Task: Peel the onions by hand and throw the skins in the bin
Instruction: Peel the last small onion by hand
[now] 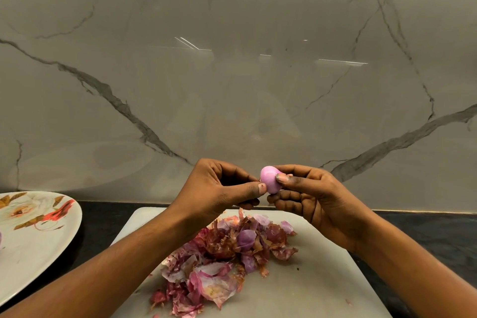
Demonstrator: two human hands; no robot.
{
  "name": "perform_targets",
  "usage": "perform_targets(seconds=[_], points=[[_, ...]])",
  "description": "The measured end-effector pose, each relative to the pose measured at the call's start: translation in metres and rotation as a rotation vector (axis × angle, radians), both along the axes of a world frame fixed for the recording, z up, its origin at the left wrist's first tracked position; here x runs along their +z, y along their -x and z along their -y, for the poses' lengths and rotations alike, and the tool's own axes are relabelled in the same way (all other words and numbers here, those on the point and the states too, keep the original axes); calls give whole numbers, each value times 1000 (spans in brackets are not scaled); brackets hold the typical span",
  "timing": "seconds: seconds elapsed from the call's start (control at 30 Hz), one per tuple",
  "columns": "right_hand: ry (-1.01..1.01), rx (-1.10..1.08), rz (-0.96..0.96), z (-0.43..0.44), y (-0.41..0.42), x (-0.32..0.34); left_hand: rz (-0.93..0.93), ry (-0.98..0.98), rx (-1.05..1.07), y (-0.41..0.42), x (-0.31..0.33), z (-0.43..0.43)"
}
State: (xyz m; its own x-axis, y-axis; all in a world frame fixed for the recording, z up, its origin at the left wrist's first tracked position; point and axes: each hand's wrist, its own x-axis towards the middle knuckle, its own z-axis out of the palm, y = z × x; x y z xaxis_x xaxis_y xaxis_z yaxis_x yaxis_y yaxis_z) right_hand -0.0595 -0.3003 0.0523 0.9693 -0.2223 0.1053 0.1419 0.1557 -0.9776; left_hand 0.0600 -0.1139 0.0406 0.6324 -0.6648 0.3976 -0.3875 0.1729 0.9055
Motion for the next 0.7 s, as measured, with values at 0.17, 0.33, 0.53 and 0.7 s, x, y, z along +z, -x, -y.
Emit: perform_targets(seconds=[0.17,0.33,0.53,0.7], points=[[-28,19,-14,0,0,0,4,13,15,-1,-1,0],[-39,13,-15,-2,0,0,38,2,53,-3,-4,2],[-31,29,-22,-3,-1,-2,70,18,76,-2,-4,2],[-106,66,-15,-1,-1,-1,93,31,110,-5,-3,2]])
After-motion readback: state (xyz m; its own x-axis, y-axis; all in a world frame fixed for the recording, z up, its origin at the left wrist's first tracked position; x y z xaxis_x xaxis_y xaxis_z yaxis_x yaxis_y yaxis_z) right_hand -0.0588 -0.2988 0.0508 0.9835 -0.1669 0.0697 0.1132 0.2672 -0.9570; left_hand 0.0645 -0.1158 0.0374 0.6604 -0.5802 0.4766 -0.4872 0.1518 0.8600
